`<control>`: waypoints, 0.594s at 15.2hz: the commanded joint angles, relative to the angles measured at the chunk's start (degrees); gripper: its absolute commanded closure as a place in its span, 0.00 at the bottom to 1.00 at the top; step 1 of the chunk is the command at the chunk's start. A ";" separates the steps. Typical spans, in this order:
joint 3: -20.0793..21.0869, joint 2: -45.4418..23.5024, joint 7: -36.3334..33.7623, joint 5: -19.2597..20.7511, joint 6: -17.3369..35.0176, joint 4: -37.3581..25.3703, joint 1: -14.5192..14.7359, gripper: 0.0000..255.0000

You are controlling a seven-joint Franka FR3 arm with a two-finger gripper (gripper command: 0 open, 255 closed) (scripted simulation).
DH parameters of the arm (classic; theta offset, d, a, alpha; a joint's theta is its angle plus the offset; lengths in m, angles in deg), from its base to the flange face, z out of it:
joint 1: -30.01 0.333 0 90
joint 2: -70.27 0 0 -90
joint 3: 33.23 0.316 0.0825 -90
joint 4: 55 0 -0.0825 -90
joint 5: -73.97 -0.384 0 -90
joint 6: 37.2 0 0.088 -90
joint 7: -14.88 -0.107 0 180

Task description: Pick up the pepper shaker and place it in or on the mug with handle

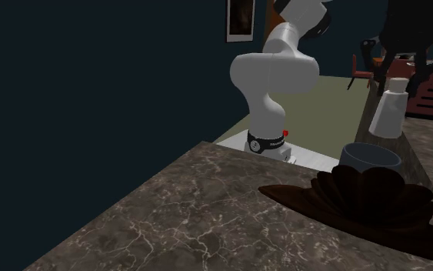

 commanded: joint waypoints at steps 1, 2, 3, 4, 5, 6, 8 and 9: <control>0.86 0.34 0.15 -0.85 1.16 1.48 0.37 1.00; 1.32 0.48 0.22 -1.29 1.74 2.20 0.56 1.00; 1.79 0.60 0.30 -1.74 2.33 2.92 0.75 1.00; 2.27 0.72 0.37 -2.21 2.92 3.62 0.94 1.00; 2.76 0.81 0.44 -2.68 3.51 4.31 1.14 1.00; 3.26 0.89 0.51 -3.17 4.11 5.00 1.33 1.00; 3.48 0.92 0.54 -3.38 4.37 5.29 1.41 1.00; 3.48 0.92 0.54 -3.38 4.37 5.29 1.41 1.00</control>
